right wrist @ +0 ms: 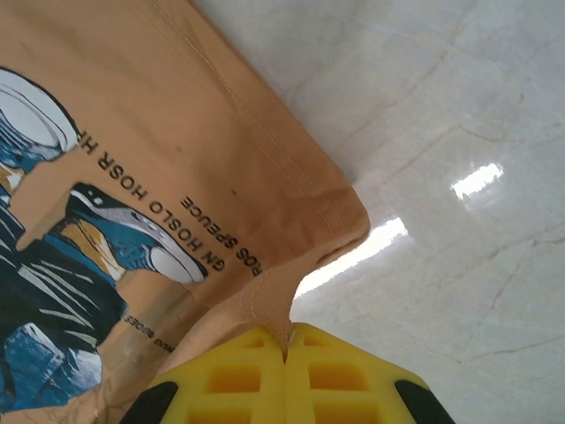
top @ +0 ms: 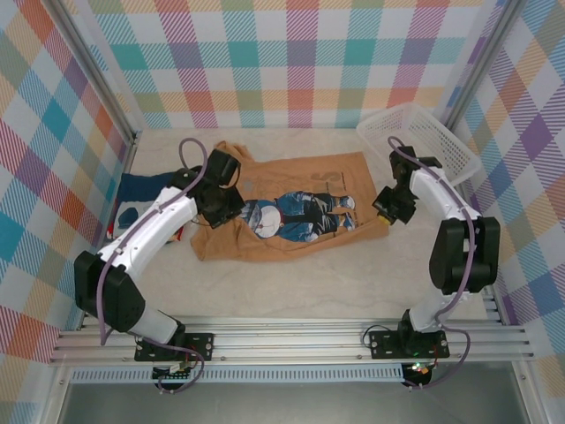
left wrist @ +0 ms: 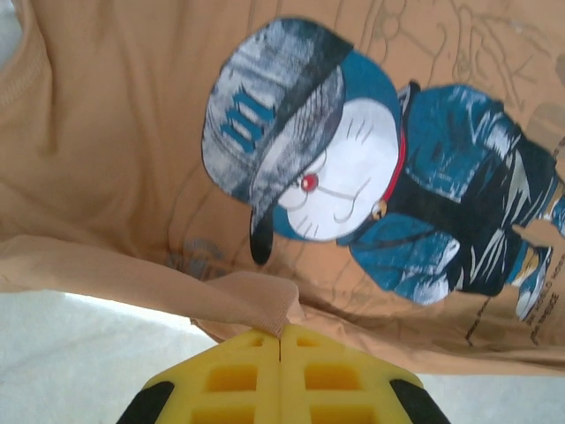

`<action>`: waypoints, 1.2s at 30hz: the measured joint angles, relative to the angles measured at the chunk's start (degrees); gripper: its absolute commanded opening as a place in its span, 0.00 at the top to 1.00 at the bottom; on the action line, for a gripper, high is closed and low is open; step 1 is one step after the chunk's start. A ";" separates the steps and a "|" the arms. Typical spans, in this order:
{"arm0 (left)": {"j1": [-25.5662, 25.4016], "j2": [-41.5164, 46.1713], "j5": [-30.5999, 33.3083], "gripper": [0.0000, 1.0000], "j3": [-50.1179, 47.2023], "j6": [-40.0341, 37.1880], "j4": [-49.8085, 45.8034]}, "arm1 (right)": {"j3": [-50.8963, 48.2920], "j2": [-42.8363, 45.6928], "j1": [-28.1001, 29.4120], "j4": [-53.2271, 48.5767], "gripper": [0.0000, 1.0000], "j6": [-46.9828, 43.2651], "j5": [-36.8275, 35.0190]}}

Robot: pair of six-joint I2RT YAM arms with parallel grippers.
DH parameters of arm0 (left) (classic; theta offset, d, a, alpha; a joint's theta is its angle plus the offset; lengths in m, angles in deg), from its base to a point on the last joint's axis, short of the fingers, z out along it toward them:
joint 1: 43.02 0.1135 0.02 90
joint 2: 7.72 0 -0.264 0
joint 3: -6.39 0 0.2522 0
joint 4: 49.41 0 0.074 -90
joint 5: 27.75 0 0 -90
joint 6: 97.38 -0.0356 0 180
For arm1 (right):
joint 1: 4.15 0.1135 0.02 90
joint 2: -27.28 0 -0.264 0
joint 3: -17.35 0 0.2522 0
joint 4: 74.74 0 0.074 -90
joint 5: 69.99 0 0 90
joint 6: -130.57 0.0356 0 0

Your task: Fold and stack the t-shirts

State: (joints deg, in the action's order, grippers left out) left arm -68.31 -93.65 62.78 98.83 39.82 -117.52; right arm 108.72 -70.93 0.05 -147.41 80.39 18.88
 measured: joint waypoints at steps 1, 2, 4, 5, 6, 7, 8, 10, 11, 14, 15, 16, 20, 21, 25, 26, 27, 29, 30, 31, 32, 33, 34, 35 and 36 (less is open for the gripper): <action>0.74 -0.46 0.00 1.00 0.39 -0.39 0.31 | 0.50 -0.59 0.00 -0.07 1.00 0.00 0.02; 1.60 -1.09 0.00 1.00 1.01 -0.81 0.48 | 1.46 -1.53 0.00 -0.24 1.00 0.00 0.02; 2.73 -2.38 0.00 1.00 2.19 -1.70 0.70 | 2.91 -2.95 0.00 -0.31 1.00 0.00 0.00; 3.19 -3.02 0.00 1.00 2.82 -2.03 0.74 | 3.76 -3.76 0.00 -0.39 1.00 0.00 0.00; 3.54 -3.65 -0.02 1.00 3.45 -2.36 0.83 | 4.55 -4.44 0.00 -0.50 1.00 0.00 -0.02; 3.82 -4.15 -0.02 1.00 3.89 -2.71 0.96 | 5.20 -5.16 0.00 -0.55 1.00 0.00 -0.04; 4.11 -4.55 -0.02 1.00 4.20 -3.08 1.03 | 5.84 -5.86 0.00 -0.57 1.00 0.02 -0.17; 4.79 -5.40 0.00 1.00 4.72 -3.43 1.44 | 6.86 -7.17 0.00 -0.61 1.00 0.07 -0.42; 5.03 -5.64 0.02 1.00 4.81 -3.56 1.86 | 7.19 -7.65 0.00 -0.63 1.00 0.11 -0.44; 6.03 -6.67 0.02 1.00 5.77 -4.00 2.23 | 8.35 -9.31 0.00 -0.76 1.00 0.26 -0.70; 6.34 -7.10 0.02 1.00 6.38 -4.20 2.27 | 8.72 -9.79 0.00 -0.81 1.00 0.35 -0.87; 6.60 -7.78 0.02 1.00 7.17 -4.55 2.45 | 9.11 -10.27 0.00 -0.79 1.00 0.44 -1.03; 7.37 -10.27 0.09 1.00 9.73 -5.55 2.89 | 10.29 -11.26 0.00 -0.98 1.00 0.85 -1.51; 7.58 -10.78 0.15 1.00 10.21 -5.86 2.99 | 10.71 -11.56 0.00 -1.18 1.00 0.92 -1.55; 8.66 -12.39 0.20 1.00 12.44 -6.88 3.15 | 11.74 -12.66 -0.04 -1.66 1.00 1.33 -2.47; 8.92 -12.90 0.20 1.00 13.22 -7.23 3.06 | 11.76 -12.81 -0.04 -1.66 1.00 1.36 -2.64; 9.03 -13.51 0.24 1.00 14.19 -7.63 3.06 | 11.76 -12.92 -0.09 -1.77 1.00 1.33 -2.84; 9.11 -14.60 0.46 1.00 15.85 -8.09 3.15 | 11.87 -13.20 -0.11 -1.92 1.00 1.33 -2.97; 9.14 -14.95 0.48 1.00 16.28 -8.24 3.15 | 12.07 -13.46 -0.11 -2.05 1.00 1.36 -2.95; 9.16 -15.19 0.57 1.00 16.55 -8.37 3.08 | 12.26 -13.79 -0.11 -2.01 1.00 1.36 -2.95; 9.20 -15.37 0.68 1.00 16.74 -8.52 3.02 | 12.55 -14.12 -0.11 -2.03 1.00 1.36 -2.95; 9.27 -15.56 0.74 1.00 16.85 -8.74 3.02 | 12.92 -14.49 -0.11 -2.03 1.00 1.38 -2.95; 9.33 -15.67 0.90 1.00 16.85 -8.87 2.97 | 13.31 -14.73 -0.09 -1.99 1.00 1.40 -2.95; 9.44 -15.80 1.07 1.00 16.85 -9.01 2.84 | 13.75 -14.97 -0.09 -2.08 1.00 1.42 -2.95; 9.57 -15.91 1.29 1.00 16.85 -9.14 2.64 | 14.40 -15.21 -0.11 -2.05 1.00 1.46 -2.95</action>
State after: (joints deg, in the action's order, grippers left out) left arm -58.74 -109.56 64.07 115.68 30.68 -114.87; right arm 123.12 -86.15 -0.05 -149.47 81.85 15.93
